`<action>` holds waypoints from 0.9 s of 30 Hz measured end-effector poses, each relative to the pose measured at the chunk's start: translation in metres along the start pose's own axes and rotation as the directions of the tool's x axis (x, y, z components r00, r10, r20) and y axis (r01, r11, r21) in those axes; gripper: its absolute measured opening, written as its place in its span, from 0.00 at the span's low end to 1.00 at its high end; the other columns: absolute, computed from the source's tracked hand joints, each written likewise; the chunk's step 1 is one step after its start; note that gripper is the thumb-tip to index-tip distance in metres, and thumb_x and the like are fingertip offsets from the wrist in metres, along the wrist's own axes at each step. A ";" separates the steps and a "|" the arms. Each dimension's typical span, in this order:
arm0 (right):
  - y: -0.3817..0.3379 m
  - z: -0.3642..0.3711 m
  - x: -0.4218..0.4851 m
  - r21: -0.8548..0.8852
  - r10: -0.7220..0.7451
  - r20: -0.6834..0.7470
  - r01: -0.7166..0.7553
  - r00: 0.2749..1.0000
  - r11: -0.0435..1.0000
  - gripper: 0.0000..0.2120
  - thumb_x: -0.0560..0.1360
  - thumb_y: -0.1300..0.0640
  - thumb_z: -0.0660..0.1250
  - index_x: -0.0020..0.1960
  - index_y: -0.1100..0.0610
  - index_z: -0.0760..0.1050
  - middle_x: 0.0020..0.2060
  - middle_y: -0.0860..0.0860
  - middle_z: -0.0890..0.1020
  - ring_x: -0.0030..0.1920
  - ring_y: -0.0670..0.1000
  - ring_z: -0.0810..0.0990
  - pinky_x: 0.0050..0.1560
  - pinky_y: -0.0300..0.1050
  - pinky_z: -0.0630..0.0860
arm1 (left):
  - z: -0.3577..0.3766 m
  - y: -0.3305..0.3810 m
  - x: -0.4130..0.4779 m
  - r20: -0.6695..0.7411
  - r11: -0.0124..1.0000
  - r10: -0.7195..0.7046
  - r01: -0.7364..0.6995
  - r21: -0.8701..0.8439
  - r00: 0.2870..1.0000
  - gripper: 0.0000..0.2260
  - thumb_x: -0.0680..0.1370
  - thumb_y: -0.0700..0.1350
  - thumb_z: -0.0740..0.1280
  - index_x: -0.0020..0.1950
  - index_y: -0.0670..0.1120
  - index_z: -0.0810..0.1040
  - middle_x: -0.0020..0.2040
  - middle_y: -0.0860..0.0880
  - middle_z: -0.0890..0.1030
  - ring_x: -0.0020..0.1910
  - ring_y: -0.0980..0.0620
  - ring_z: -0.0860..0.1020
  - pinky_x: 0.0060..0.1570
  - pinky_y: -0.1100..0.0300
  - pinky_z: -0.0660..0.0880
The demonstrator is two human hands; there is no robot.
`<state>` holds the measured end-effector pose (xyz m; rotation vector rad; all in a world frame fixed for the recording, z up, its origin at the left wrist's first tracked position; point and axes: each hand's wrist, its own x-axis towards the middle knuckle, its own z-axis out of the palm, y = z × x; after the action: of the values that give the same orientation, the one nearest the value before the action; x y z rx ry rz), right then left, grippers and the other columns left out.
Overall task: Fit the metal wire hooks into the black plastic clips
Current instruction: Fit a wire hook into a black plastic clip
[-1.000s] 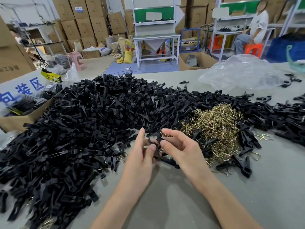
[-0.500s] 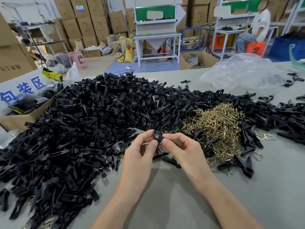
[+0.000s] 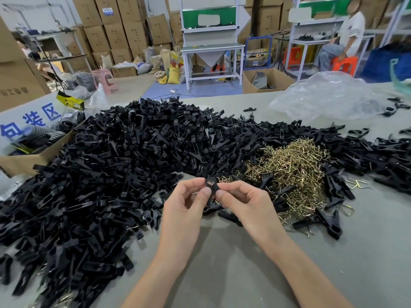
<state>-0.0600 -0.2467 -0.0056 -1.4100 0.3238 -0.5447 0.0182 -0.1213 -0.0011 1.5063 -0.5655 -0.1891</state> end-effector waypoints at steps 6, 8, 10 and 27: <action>-0.002 -0.001 0.000 -0.011 0.004 0.029 -0.004 1.000 1.000 0.07 0.77 0.62 0.72 0.53 0.52 0.85 0.46 0.47 0.88 0.46 0.41 0.85 0.48 0.30 0.76 | -0.001 -0.001 0.000 -0.014 1.000 0.015 -0.015 -0.002 1.000 0.05 0.80 0.42 0.69 0.54 0.51 0.81 0.50 0.54 0.85 0.52 0.55 0.83 0.54 0.62 0.77; -0.002 -0.002 0.000 -0.018 0.001 0.033 0.000 0.999 1.000 0.07 0.77 0.61 0.72 0.53 0.51 0.85 0.47 0.47 0.88 0.47 0.41 0.85 0.48 0.30 0.76 | -0.001 -0.001 -0.001 -0.011 1.000 0.028 -0.028 0.008 1.000 0.05 0.80 0.43 0.69 0.54 0.51 0.81 0.50 0.54 0.85 0.53 0.54 0.83 0.55 0.59 0.77; -0.002 -0.002 0.000 -0.017 -0.003 0.035 0.004 0.999 1.000 0.07 0.77 0.60 0.72 0.53 0.51 0.85 0.47 0.48 0.88 0.49 0.43 0.86 0.48 0.30 0.77 | -0.001 0.000 -0.001 -0.003 1.000 0.029 -0.029 0.001 1.000 0.05 0.80 0.44 0.69 0.54 0.51 0.81 0.50 0.53 0.85 0.53 0.54 0.83 0.55 0.59 0.78; -0.002 -0.001 0.001 0.092 0.027 0.037 -0.030 0.999 0.995 0.07 0.78 0.59 0.71 0.52 0.51 0.86 0.47 0.52 0.88 0.49 0.47 0.86 0.49 0.33 0.78 | -0.003 0.003 0.002 0.029 0.995 -0.013 0.015 -0.096 1.000 0.06 0.79 0.42 0.69 0.54 0.51 0.81 0.48 0.50 0.86 0.49 0.54 0.84 0.49 0.68 0.77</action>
<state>-0.0599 -0.2479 -0.0039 -1.3225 0.2864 -0.5048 0.0208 -0.1189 0.0024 1.4167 -0.5609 -0.2455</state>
